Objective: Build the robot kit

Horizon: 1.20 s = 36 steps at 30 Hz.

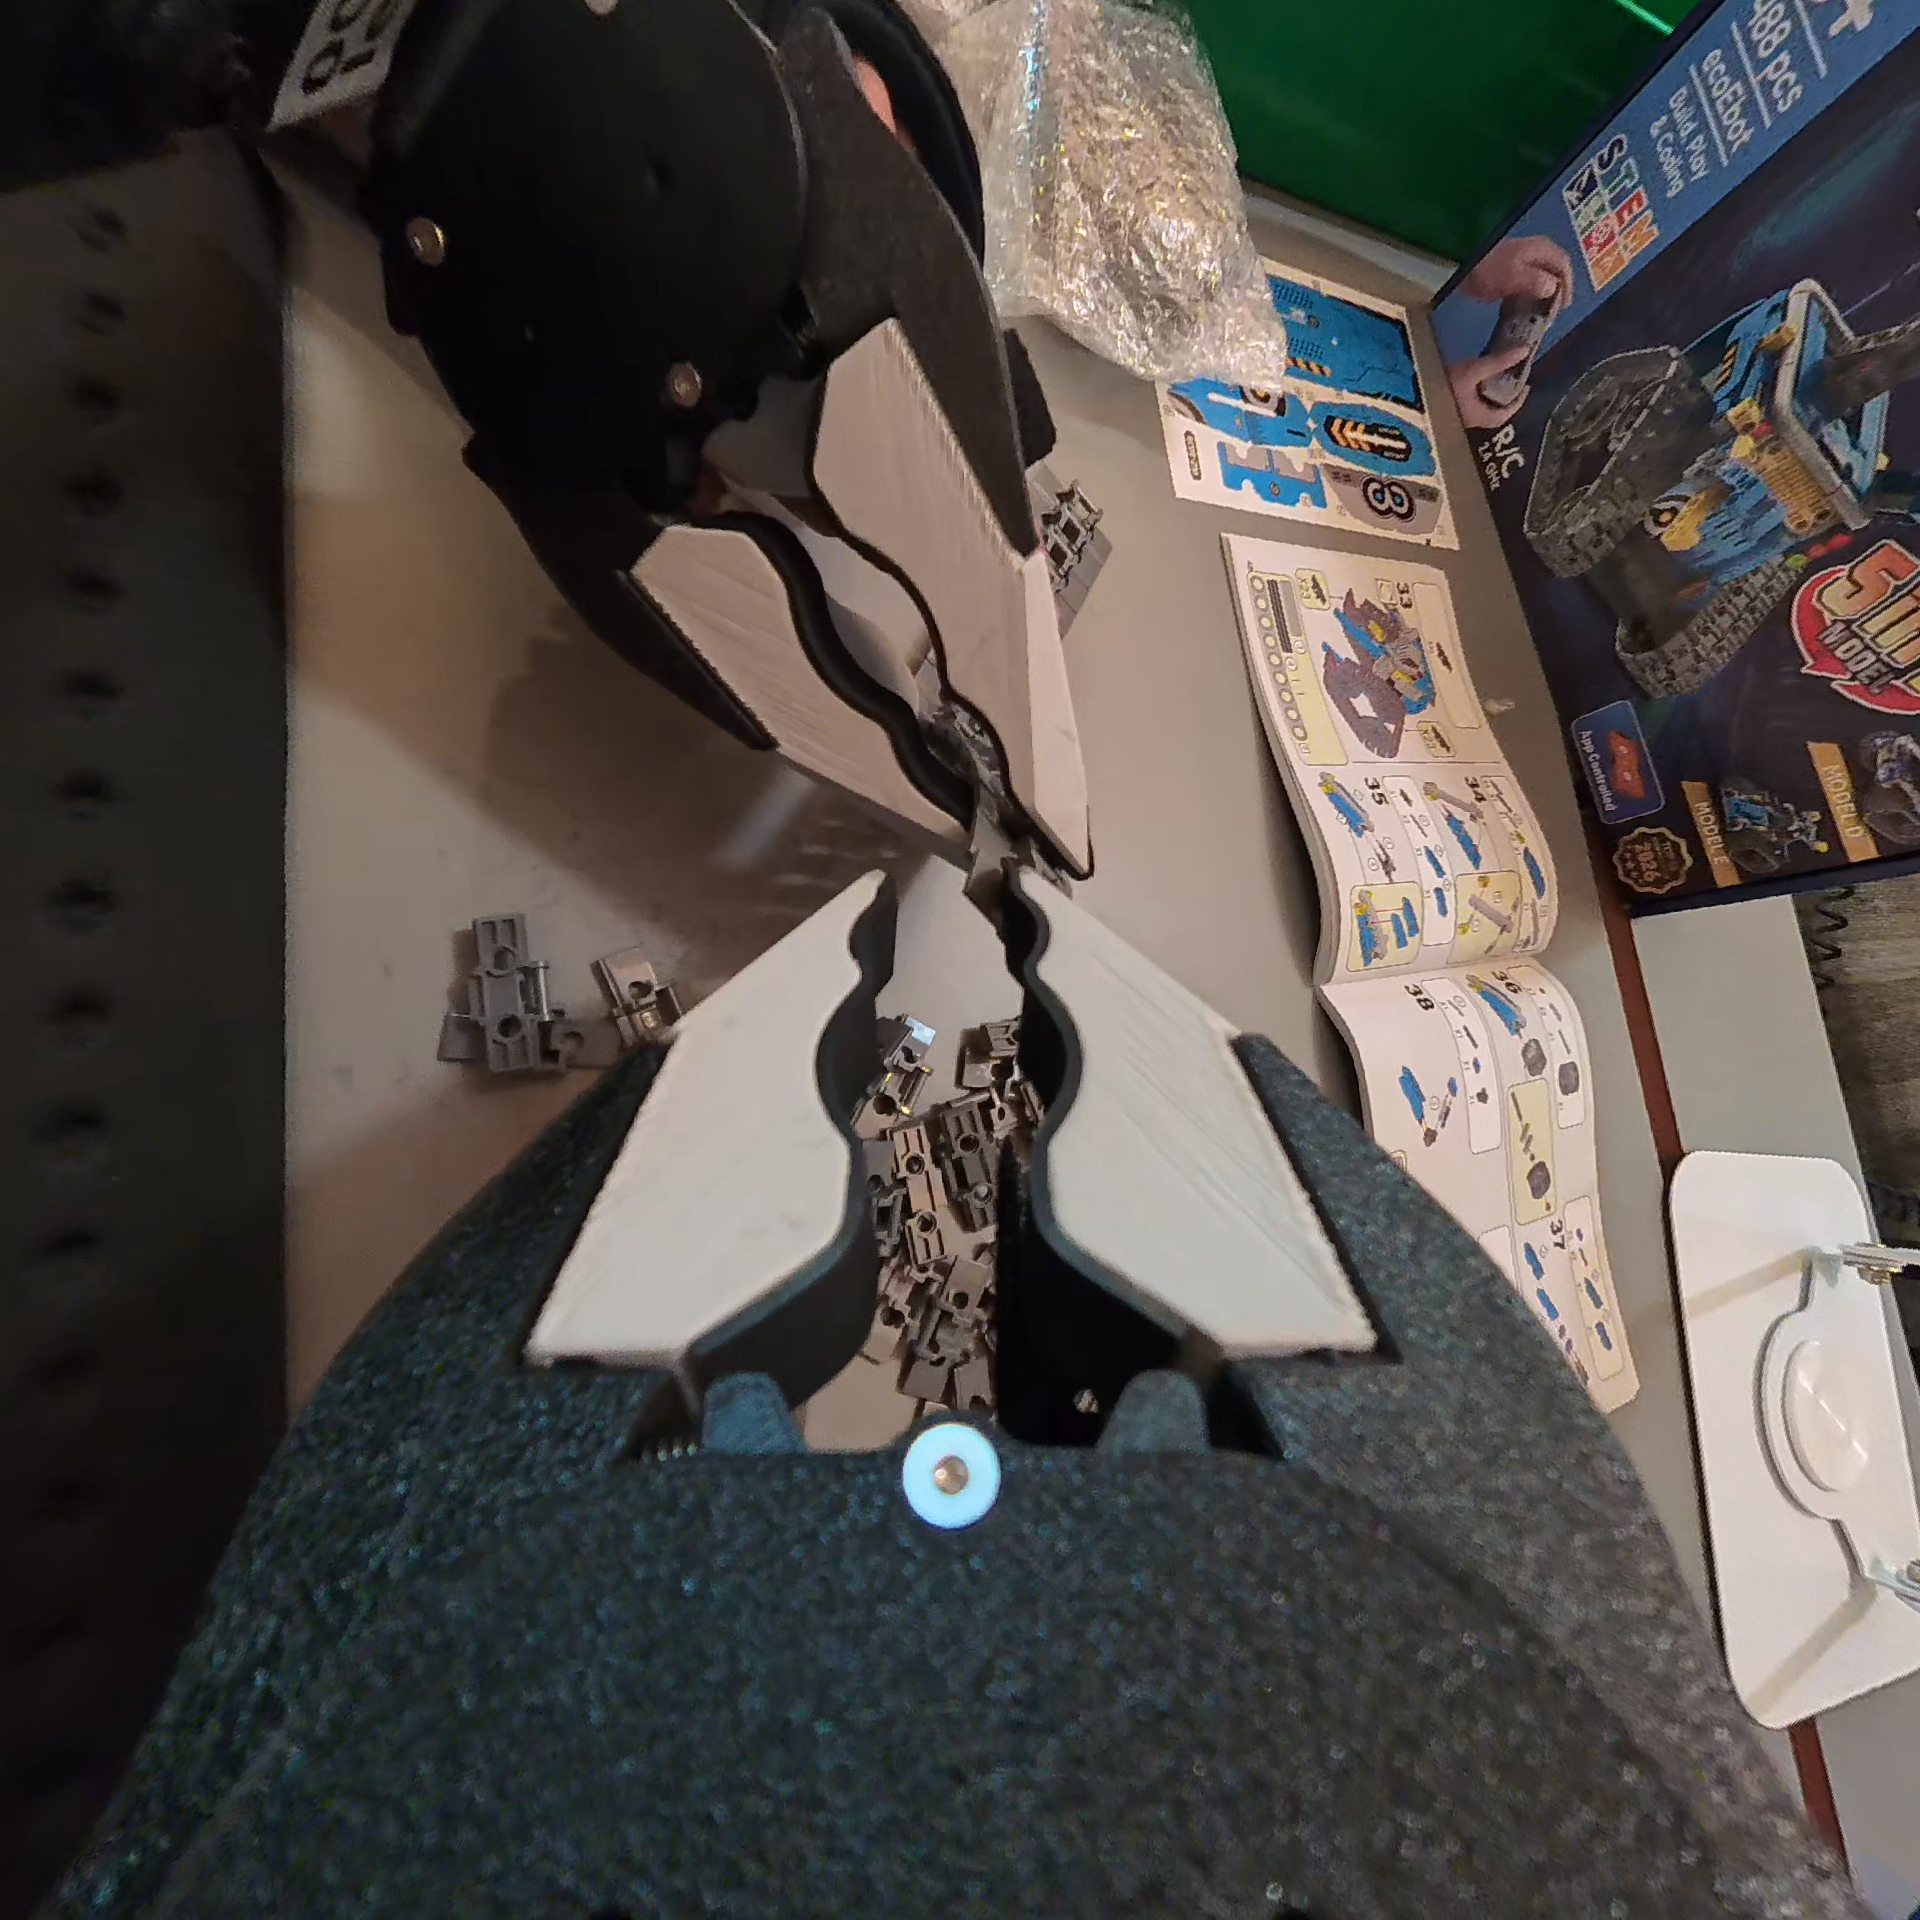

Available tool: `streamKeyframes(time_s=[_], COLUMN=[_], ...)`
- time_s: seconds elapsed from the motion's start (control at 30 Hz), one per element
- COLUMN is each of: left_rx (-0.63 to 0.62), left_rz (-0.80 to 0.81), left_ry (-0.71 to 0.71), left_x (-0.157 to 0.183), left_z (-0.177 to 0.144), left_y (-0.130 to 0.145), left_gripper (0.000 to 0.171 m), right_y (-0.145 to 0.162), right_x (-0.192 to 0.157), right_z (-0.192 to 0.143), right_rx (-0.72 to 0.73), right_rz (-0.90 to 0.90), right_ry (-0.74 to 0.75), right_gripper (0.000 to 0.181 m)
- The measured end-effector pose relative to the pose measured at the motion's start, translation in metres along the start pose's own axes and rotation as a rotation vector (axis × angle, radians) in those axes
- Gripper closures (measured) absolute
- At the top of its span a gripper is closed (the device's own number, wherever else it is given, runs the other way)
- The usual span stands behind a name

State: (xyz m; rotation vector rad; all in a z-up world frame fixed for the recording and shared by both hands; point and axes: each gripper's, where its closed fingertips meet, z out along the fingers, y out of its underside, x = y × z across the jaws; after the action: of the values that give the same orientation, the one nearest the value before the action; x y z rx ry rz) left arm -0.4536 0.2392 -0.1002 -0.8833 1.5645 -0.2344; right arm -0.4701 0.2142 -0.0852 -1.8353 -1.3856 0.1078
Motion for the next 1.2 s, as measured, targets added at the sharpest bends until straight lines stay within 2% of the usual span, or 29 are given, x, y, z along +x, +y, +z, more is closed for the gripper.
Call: streamKeyframes(time_s=[0.63, 0.83, 0.97, 1.2], left_rx=[0.01, 0.016, 0.024, 0.015], left_rz=[-0.011, -0.022, -0.053, -0.086], left_ry=[0.009, 0.017, 0.05, 0.1], left_x=[0.0, 0.001, 0.004, 0.011], left_z=[0.0, -0.001, -0.001, 0.0], left_y=[-0.001, -0.003, -0.005, -0.006], left_gripper=[0.164, 0.164, 0.164, 0.165], right_y=[-0.002, -0.002, 0.009, 0.008], right_x=[0.002, 0.004, 0.012, 0.008], right_z=[-0.001, -0.006, 0.0, 0.01], right_rx=[0.002, 0.014, -0.002, -0.006], right_rz=[-0.012, -0.059, -0.187, -0.29], right_ry=[0.017, 0.043, 0.147, 0.195], right_gripper=[0.159, 0.148, 0.159, 0.17])
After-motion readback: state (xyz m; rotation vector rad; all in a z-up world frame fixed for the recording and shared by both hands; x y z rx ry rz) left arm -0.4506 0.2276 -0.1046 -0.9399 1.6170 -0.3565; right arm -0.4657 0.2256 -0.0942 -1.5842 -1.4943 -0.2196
